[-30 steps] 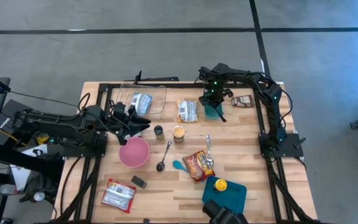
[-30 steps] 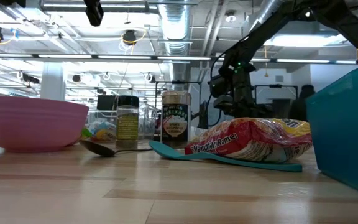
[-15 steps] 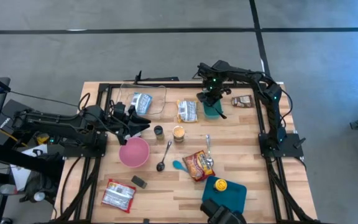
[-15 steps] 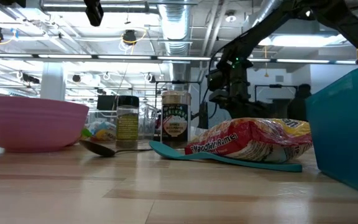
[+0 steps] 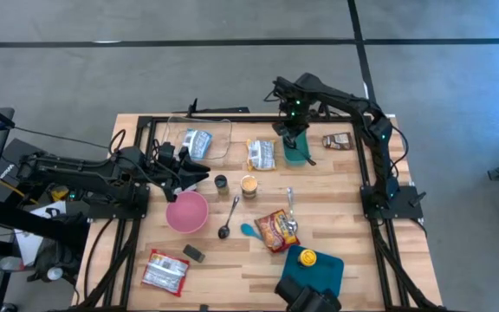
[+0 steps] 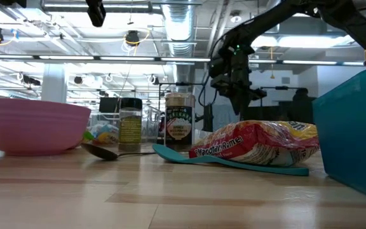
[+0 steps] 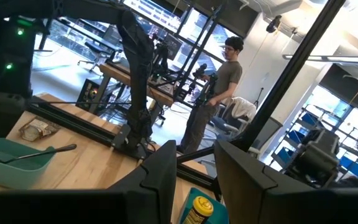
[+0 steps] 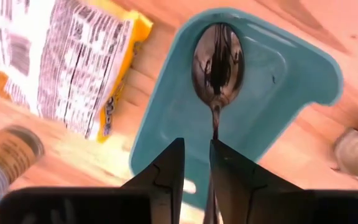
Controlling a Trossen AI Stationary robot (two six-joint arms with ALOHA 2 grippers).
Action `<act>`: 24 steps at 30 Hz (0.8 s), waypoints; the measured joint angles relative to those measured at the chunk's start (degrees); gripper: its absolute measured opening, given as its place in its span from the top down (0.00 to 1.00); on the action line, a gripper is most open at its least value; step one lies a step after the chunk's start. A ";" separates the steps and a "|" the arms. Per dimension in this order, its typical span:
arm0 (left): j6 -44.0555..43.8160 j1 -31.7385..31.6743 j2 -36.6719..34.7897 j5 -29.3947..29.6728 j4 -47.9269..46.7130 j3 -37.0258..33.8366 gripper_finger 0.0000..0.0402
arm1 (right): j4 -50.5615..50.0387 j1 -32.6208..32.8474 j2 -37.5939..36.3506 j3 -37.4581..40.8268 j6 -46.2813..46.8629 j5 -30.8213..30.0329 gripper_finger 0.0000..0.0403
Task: Pick & Place Food Item
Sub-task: Put the black seasoning bottle into the blue bin
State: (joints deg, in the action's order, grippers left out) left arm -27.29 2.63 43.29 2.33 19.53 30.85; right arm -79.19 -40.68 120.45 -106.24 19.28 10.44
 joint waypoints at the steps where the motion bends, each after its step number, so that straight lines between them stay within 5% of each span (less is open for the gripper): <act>1: 0.01 0.00 0.00 0.01 -0.02 0.00 0.74 | -0.93 0.35 -0.03 -0.81 -0.30 -0.83 0.82; 24: 0.06 0.00 0.00 3.96 3.23 0.00 0.74 | 1.46 10.64 -22.60 -3.53 -2.33 -14.79 0.83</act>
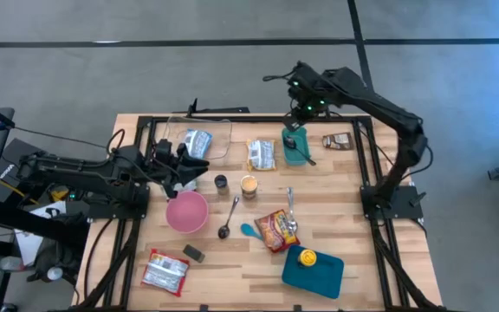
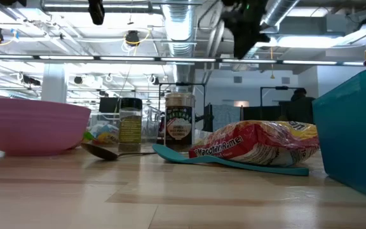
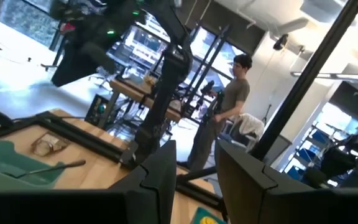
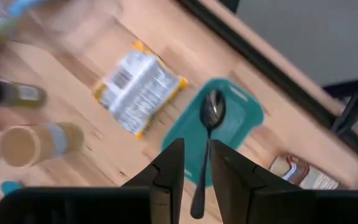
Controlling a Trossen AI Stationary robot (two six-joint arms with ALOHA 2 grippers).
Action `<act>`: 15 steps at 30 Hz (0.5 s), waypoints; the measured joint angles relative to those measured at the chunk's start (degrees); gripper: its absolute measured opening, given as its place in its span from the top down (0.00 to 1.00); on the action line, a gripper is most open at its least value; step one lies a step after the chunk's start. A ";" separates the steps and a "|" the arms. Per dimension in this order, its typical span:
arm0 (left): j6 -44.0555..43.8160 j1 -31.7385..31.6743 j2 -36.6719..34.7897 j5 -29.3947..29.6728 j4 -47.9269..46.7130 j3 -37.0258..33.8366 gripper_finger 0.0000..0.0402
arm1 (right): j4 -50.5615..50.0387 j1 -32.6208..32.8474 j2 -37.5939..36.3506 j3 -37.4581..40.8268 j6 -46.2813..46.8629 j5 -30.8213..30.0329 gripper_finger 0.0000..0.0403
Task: Pick & Place Food Item
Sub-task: Put the black seasoning bottle into the blue bin
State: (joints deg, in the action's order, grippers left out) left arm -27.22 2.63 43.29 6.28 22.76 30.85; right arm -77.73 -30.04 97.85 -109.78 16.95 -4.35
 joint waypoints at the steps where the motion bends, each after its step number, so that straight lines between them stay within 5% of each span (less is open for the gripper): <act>1: 0.23 0.00 -0.01 0.02 0.51 0.00 0.74 | 0.65 0.80 -1.07 0.00 0.00 -0.42 0.83; 15: 1.93 0.00 -0.02 0.20 7.38 0.00 0.74 | 2.44 12.87 -10.45 0.37 2.09 -7.00 0.83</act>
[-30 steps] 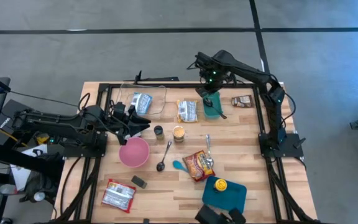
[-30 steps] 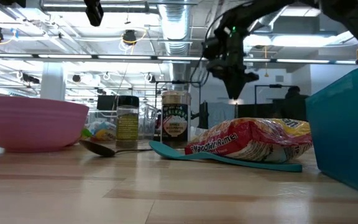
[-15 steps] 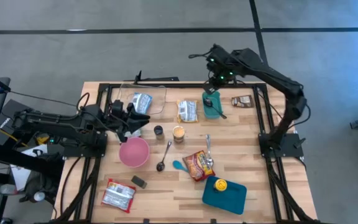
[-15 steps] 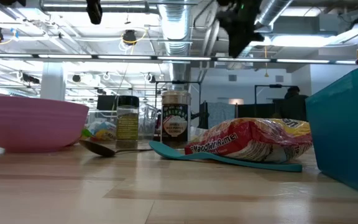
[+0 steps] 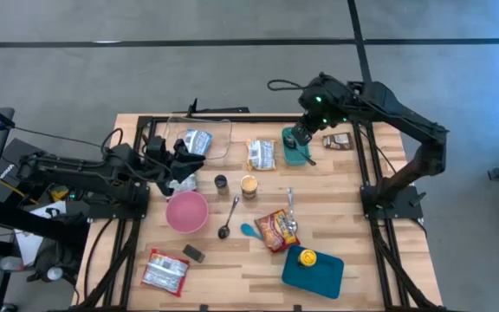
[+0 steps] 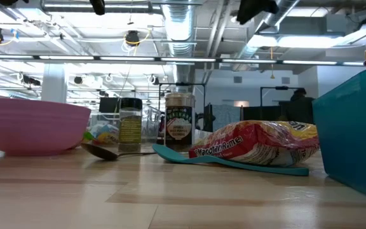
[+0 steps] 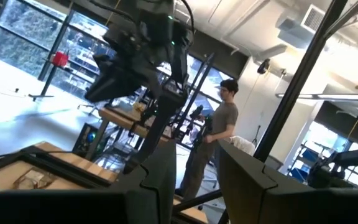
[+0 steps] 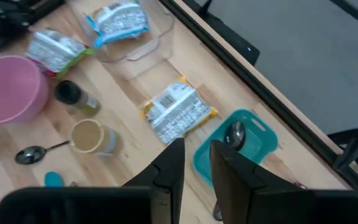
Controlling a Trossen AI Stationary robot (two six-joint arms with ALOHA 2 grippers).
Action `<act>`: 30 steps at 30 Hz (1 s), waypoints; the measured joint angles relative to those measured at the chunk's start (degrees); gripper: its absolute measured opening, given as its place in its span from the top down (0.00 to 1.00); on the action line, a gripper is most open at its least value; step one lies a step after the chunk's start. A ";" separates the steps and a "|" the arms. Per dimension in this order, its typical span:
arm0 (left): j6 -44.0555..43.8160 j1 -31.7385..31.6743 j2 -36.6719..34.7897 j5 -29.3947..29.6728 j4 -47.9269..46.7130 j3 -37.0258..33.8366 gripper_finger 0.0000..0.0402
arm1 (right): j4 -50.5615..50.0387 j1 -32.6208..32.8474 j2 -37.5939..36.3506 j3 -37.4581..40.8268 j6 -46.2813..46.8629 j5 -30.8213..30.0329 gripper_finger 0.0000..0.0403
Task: Pick & Place Food Item
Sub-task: Put the black seasoning bottle into the blue bin
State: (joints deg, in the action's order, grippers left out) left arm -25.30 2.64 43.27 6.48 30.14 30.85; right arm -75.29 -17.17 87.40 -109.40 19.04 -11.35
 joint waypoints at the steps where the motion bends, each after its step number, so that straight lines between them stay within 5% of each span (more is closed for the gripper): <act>1: 0.02 0.00 0.00 0.00 0.18 0.00 0.74 | 0.68 1.01 -0.59 0.58 0.05 -0.47 0.83; 15: 0.00 0.00 0.00 -0.04 0.96 0.00 0.74 | 8.74 12.16 -7.12 18.49 2.84 -0.39 0.83; 30: 0.00 0.02 0.00 2.16 0.95 0.00 0.74 | 24.38 16.55 -16.57 41.75 5.62 7.78 0.83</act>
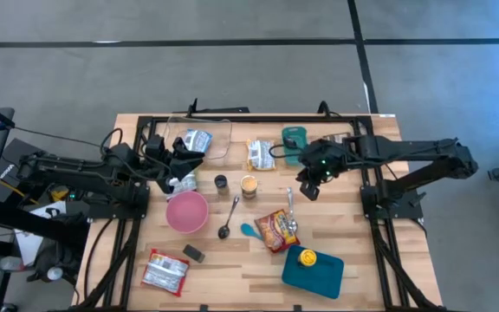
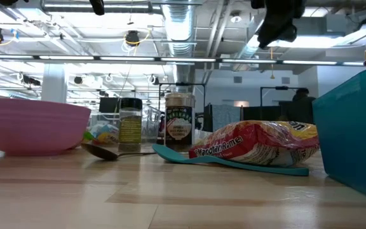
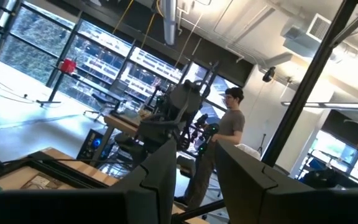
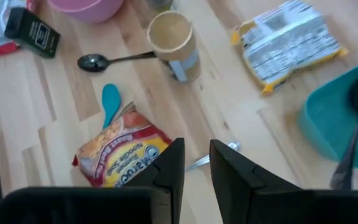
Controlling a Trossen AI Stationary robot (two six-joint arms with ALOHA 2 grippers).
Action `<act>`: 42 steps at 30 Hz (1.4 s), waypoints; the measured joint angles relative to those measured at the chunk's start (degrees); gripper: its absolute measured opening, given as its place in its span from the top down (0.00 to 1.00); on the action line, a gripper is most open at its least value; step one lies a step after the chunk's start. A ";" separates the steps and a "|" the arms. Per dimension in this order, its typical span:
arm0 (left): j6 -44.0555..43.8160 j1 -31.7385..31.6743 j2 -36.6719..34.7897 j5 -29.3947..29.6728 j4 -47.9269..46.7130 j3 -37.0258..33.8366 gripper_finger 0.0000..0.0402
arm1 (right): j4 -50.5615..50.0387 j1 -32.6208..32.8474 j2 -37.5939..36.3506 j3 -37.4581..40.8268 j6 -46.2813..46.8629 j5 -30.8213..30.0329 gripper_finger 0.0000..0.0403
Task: Pick & Place Food Item
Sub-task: Put the black seasoning bottle into the blue bin
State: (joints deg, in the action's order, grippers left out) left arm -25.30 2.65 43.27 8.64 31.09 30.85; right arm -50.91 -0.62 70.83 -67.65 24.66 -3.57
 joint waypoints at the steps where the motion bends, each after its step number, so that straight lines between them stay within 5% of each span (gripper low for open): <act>1: 0.00 -0.02 0.00 0.00 0.00 0.00 0.74 | 0.64 0.21 -0.61 1.00 0.20 0.30 0.83; 28: -0.46 0.00 11.38 3.87 -1.84 0.17 0.74 | 9.58 -6.52 -10.96 19.80 0.86 0.33 0.83; 42: -0.90 -0.11 18.07 6.26 -35.35 15.48 0.74 | 10.68 -7.80 -10.93 20.10 0.95 0.35 0.83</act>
State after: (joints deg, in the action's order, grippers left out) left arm -26.20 2.55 61.34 14.90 -4.26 46.33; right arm -40.23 -8.42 59.90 -47.55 25.61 -3.22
